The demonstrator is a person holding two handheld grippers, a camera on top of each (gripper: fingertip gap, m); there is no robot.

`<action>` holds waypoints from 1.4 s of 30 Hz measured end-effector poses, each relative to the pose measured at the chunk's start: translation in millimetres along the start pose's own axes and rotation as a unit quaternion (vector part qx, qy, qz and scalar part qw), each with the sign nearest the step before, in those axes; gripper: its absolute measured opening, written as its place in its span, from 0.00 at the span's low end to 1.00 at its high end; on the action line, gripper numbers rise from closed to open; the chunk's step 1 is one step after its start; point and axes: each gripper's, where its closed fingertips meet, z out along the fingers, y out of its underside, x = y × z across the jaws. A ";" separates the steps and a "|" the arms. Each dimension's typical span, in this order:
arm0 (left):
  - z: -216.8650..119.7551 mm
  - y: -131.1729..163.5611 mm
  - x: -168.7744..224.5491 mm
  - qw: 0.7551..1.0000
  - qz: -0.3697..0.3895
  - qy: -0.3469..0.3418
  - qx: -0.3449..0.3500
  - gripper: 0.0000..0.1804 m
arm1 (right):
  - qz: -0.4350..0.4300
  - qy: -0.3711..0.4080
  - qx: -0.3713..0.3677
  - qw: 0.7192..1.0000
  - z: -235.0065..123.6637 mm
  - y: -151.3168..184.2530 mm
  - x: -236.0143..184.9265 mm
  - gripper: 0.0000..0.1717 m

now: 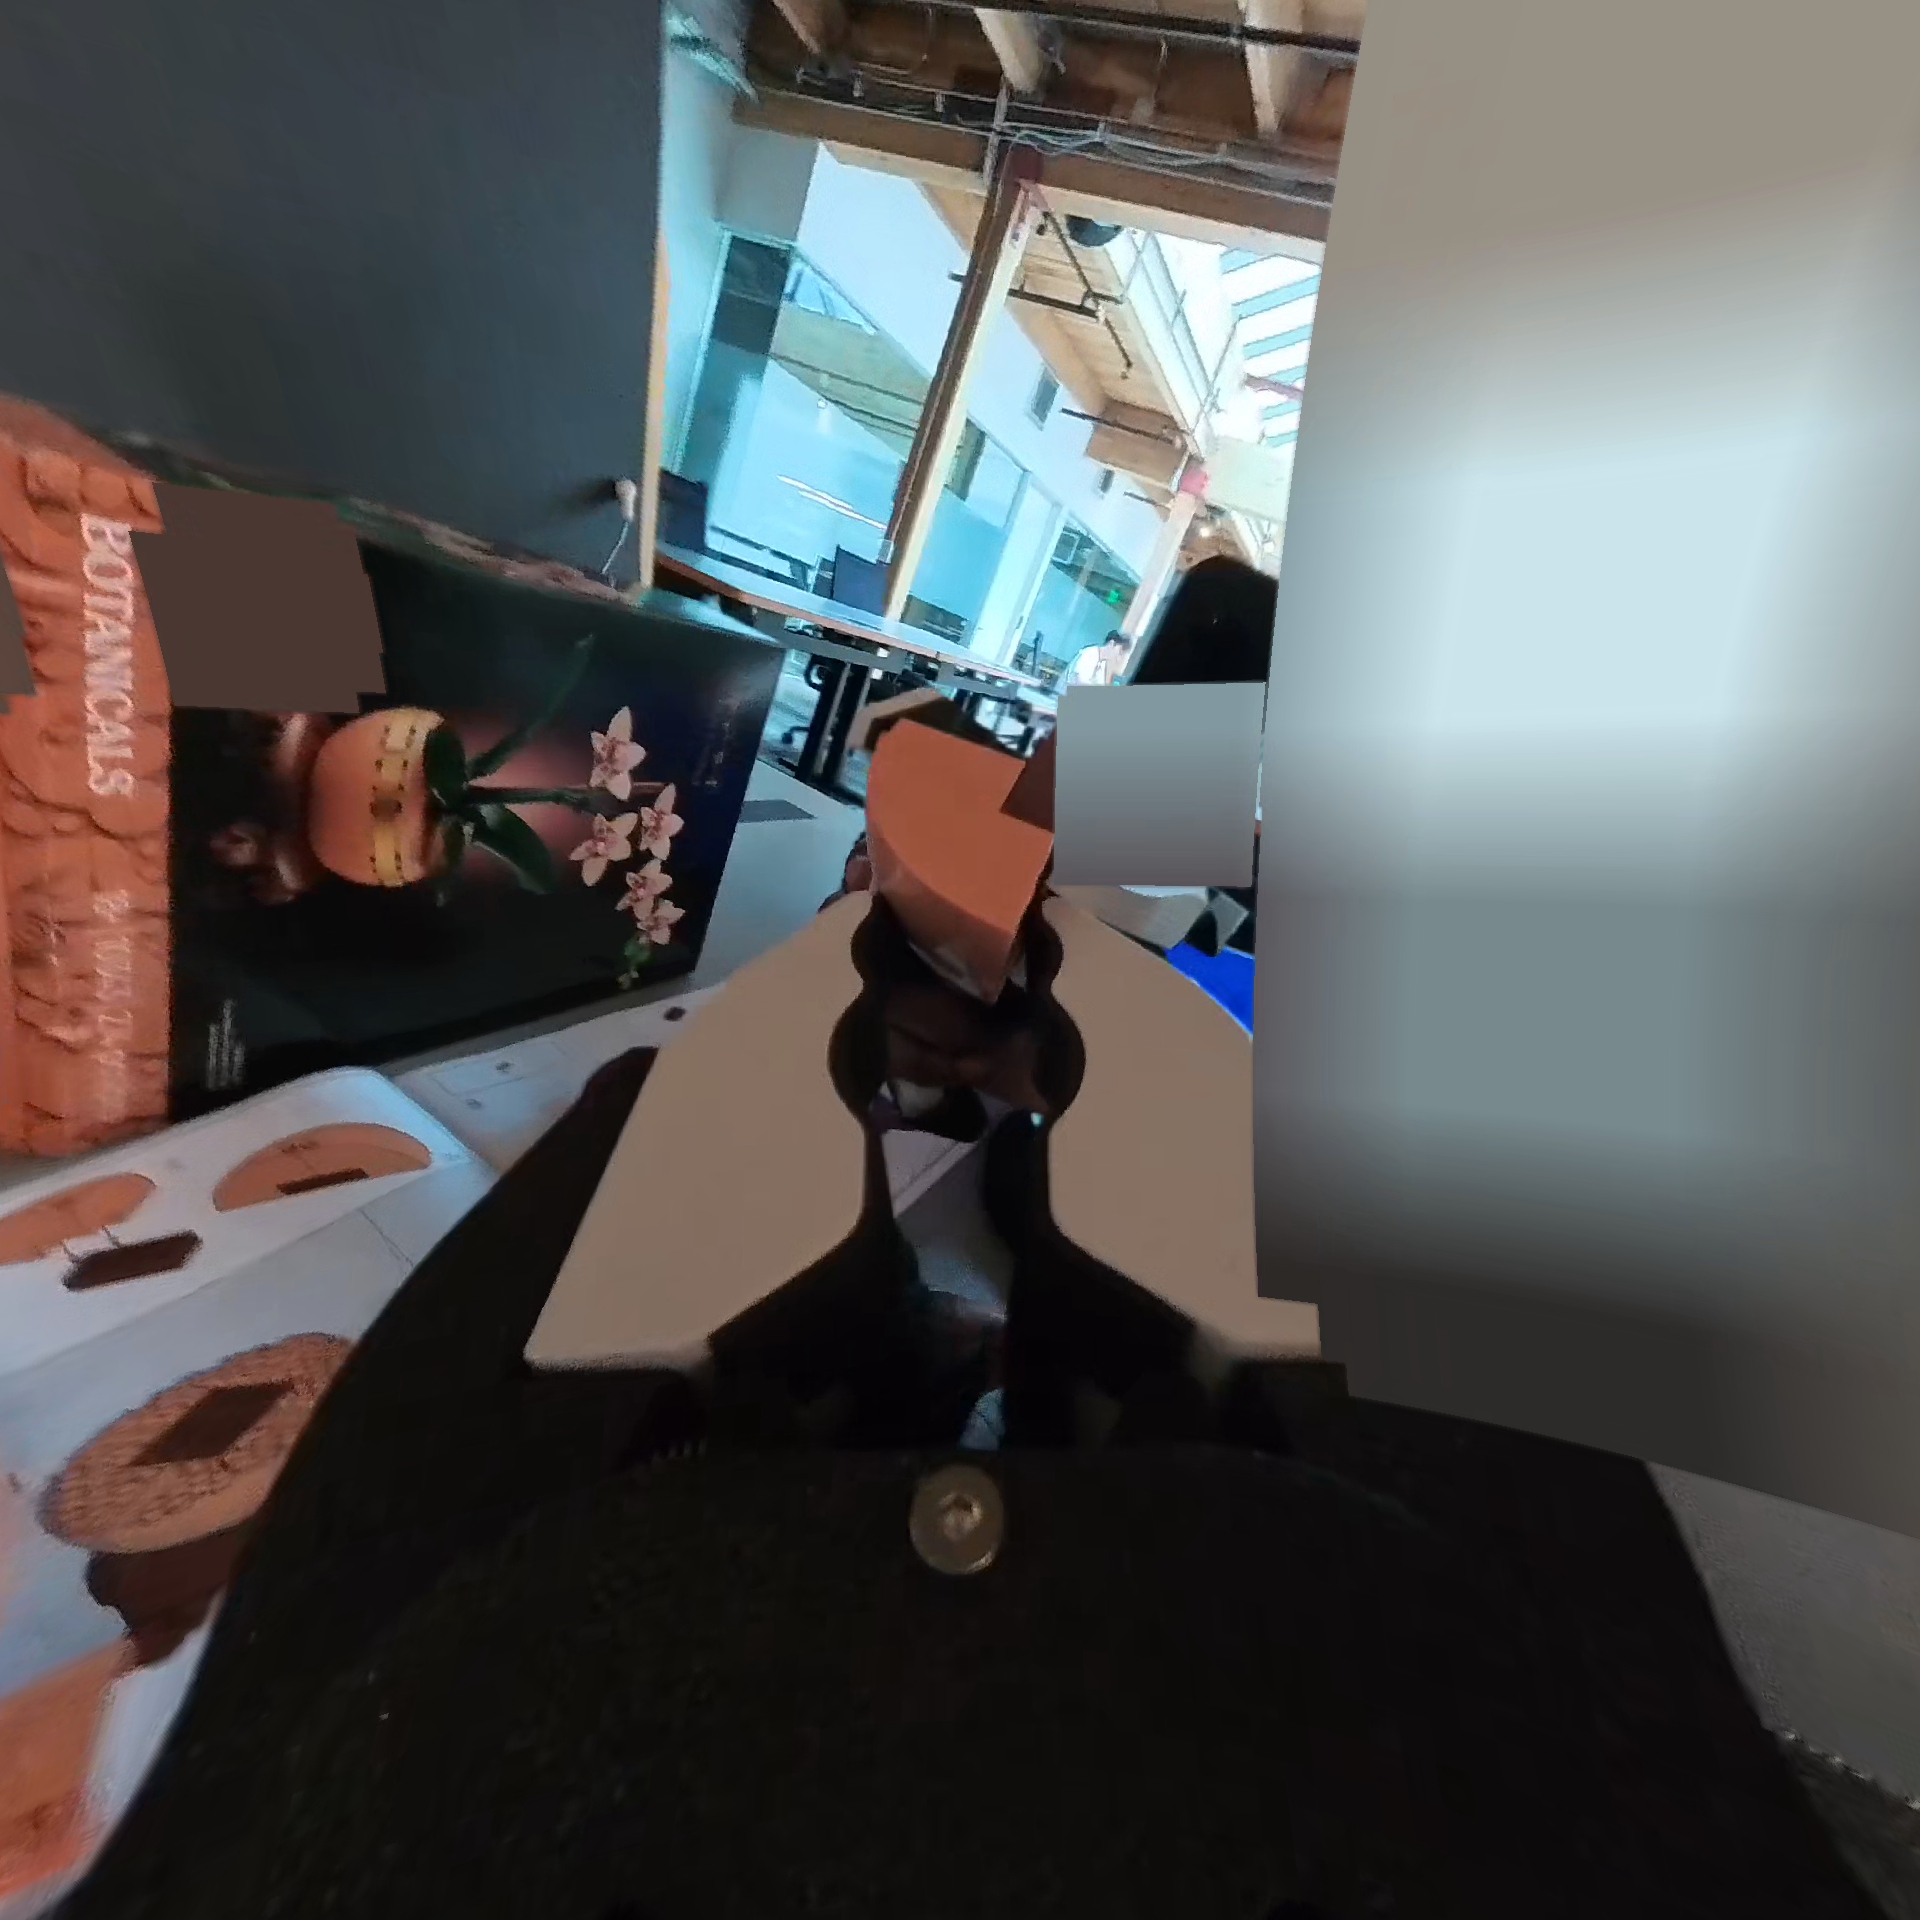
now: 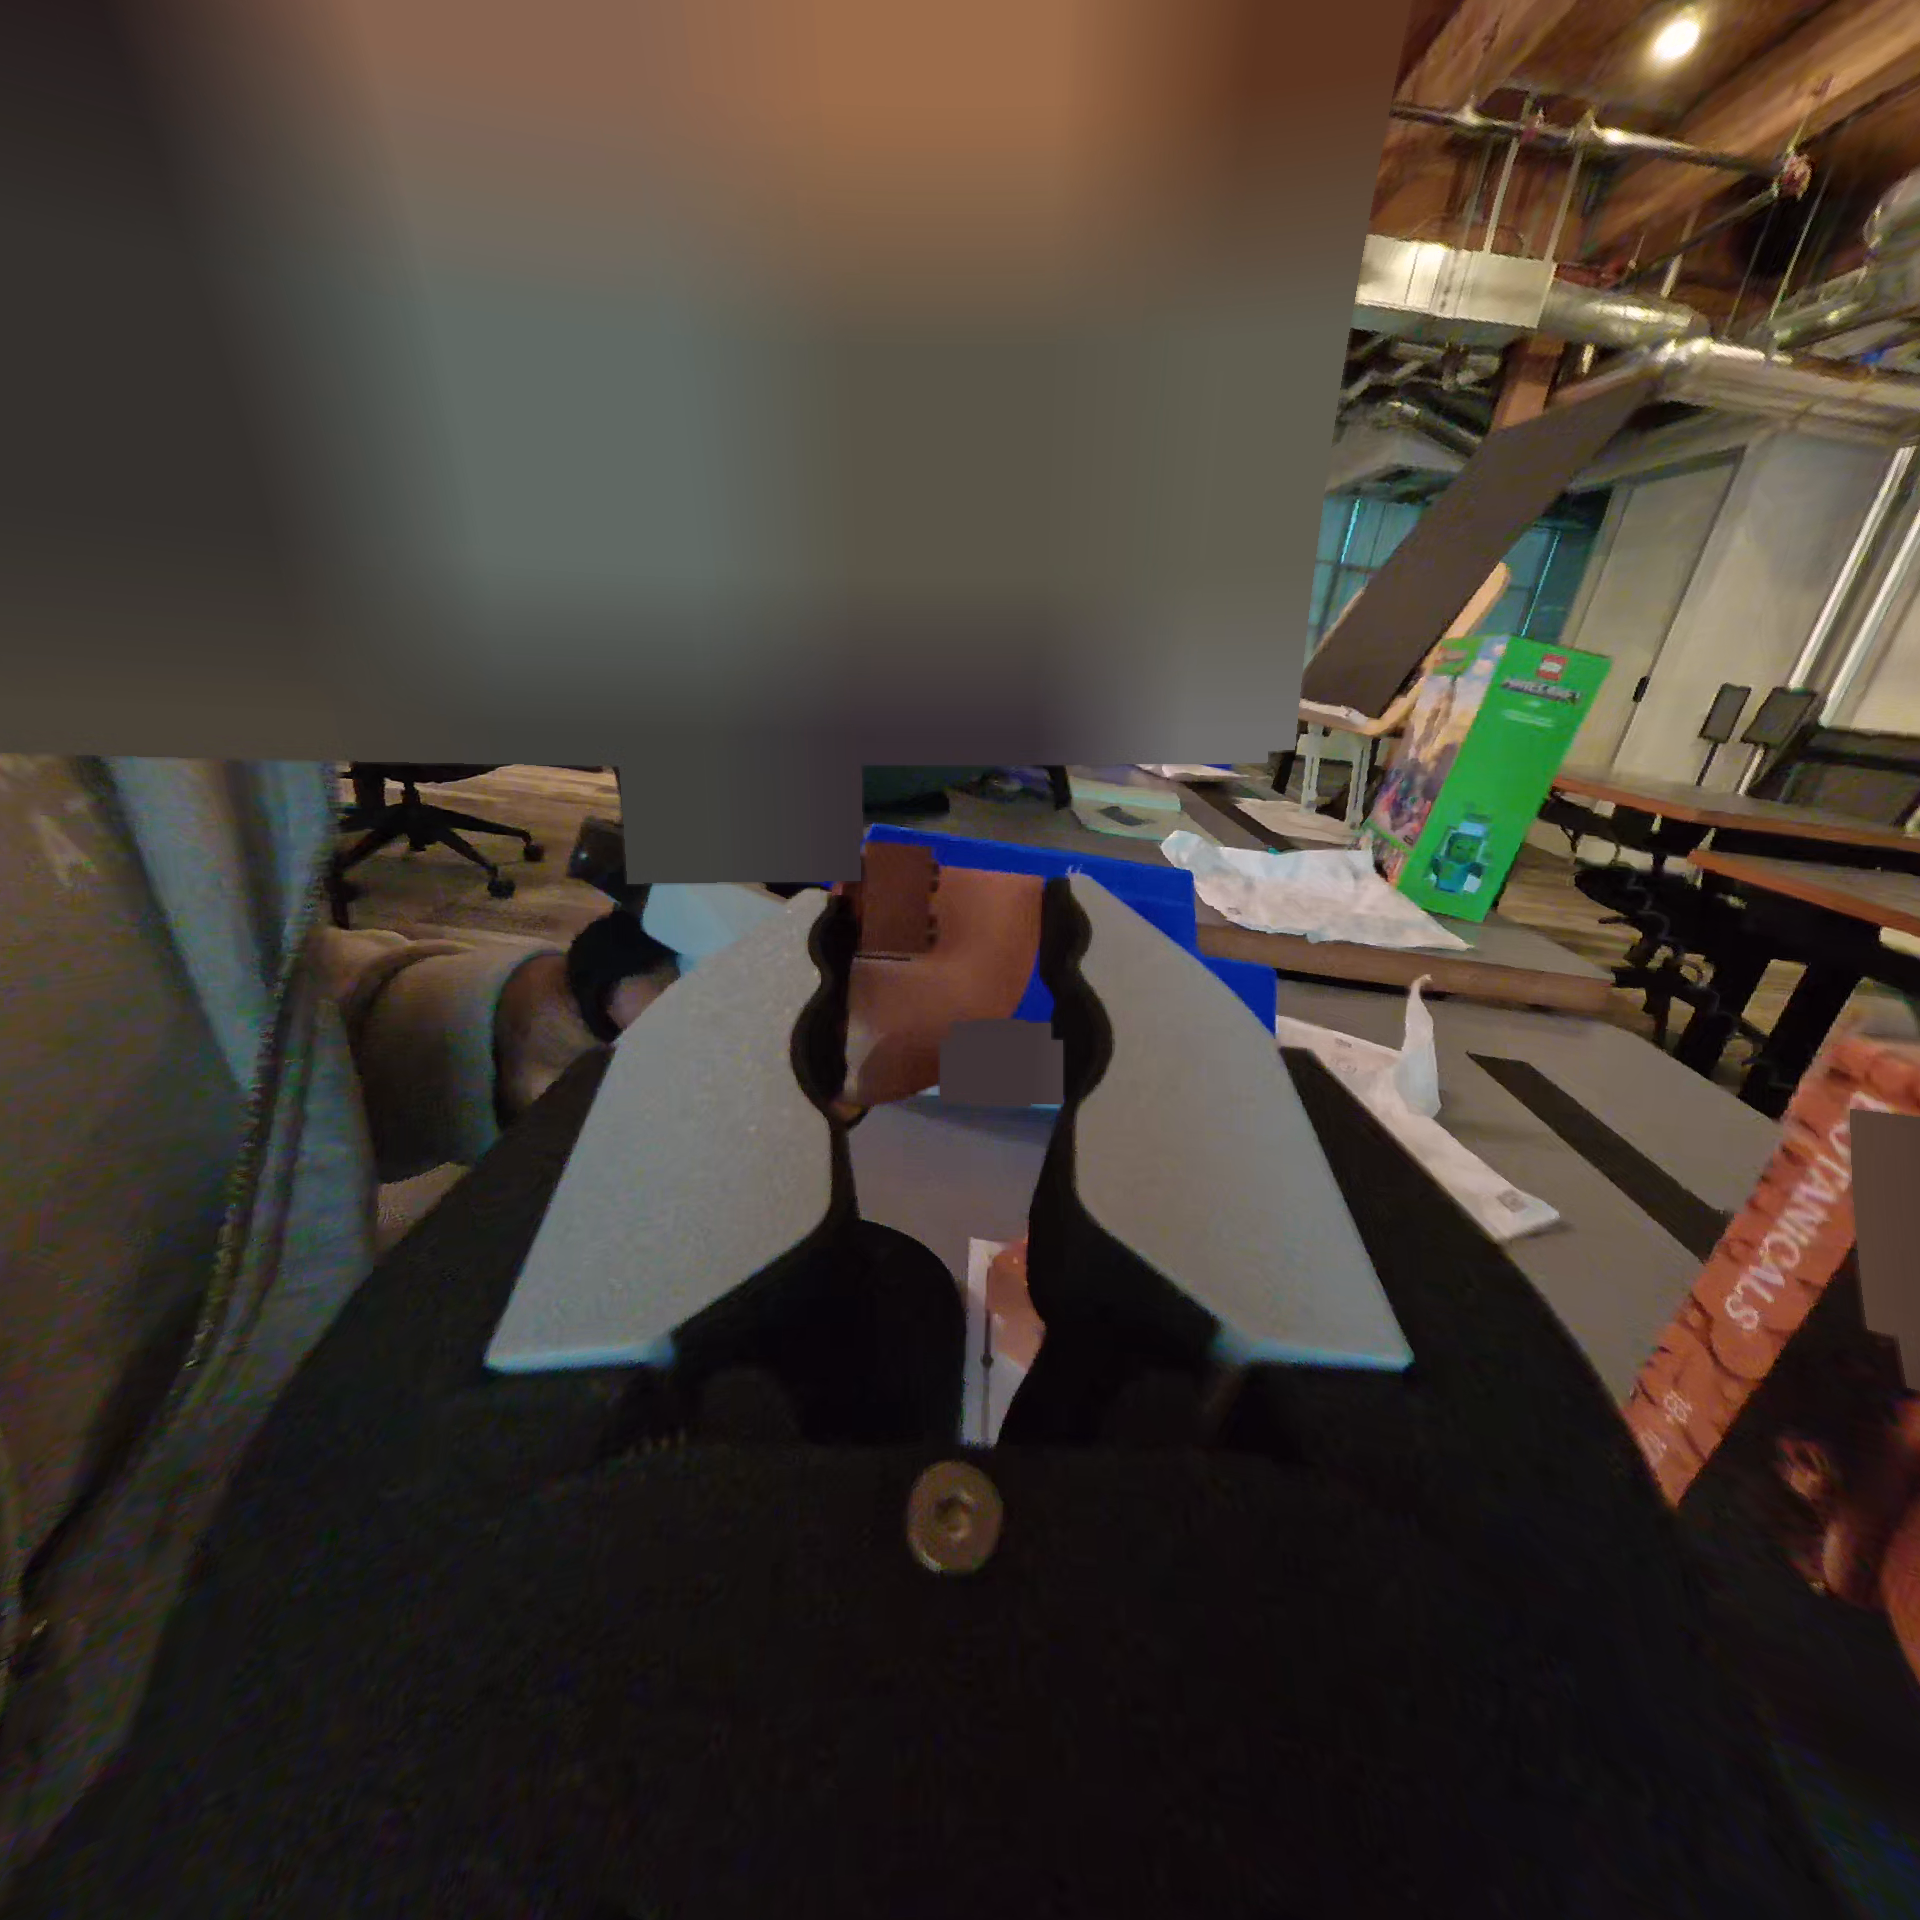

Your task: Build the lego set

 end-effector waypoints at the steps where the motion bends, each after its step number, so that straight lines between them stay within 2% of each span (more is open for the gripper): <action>1: -0.3 0.3 4.4 1.000 0.009 0.013 0.001 0.13 | -0.015 -0.010 0.013 1.000 -1.4 -3.9 -5.8 0.20; 5: -6.4 8.4 28.5 0.995 0.007 0.096 -0.017 0.15 | -0.091 -0.038 0.035 0.995 -13.5 -21.3 -27.7 0.20; 8: -21.6 15.1 28.3 0.984 -0.095 0.147 -0.041 0.33 | -0.145 -0.066 0.009 0.987 -23.7 -21.2 -38.6 0.20; 10: -27.7 15.3 30.4 0.959 -0.198 0.197 -0.050 0.42 | -0.165 -0.086 -0.001 0.982 -24.7 -15.9 -43.7 0.20; 13: -23.5 19.4 34.0 0.928 -0.281 0.239 -0.052 0.39 | -0.162 -0.117 0.004 0.980 -20.8 -10.8 -49.7 0.20; 18: -14.0 23.8 48.5 0.914 -0.299 0.269 -0.058 0.36 | -0.160 -0.143 0.005 0.977 -17.3 -1.1 -53.6 0.20; 23: -13.4 24.1 48.1 0.903 -0.321 0.282 -0.054 0.27 | -0.164 -0.155 -0.008 0.974 -16.8 8.1 -54.6 0.20; 28: -12.8 28.1 47.4 0.902 -0.325 0.279 -0.058 0.22 | -0.158 -0.158 -0.004 0.975 -17.5 10.1 -55.3 0.20; 36: -13.7 28.6 46.5 0.895 -0.343 0.281 -0.054 0.21 | -0.128 -0.158 -0.006 0.979 -16.2 11.9 -54.1 0.20; 37: -13.8 28.0 45.1 0.894 -0.347 0.279 -0.050 0.21 | -0.119 -0.149 -0.010 0.982 -15.2 12.9 -50.6 0.22; 39: -13.9 29.1 39.7 0.899 -0.346 0.264 -0.046 0.20 | -0.097 -0.126 -0.017 0.987 -14.4 14.4 -41.7 0.33; 42: -16.7 29.6 24.9 0.922 -0.316 0.219 -0.036 0.20 | -0.063 -0.100 -0.025 0.993 -19.4 16.7 -29.8 0.38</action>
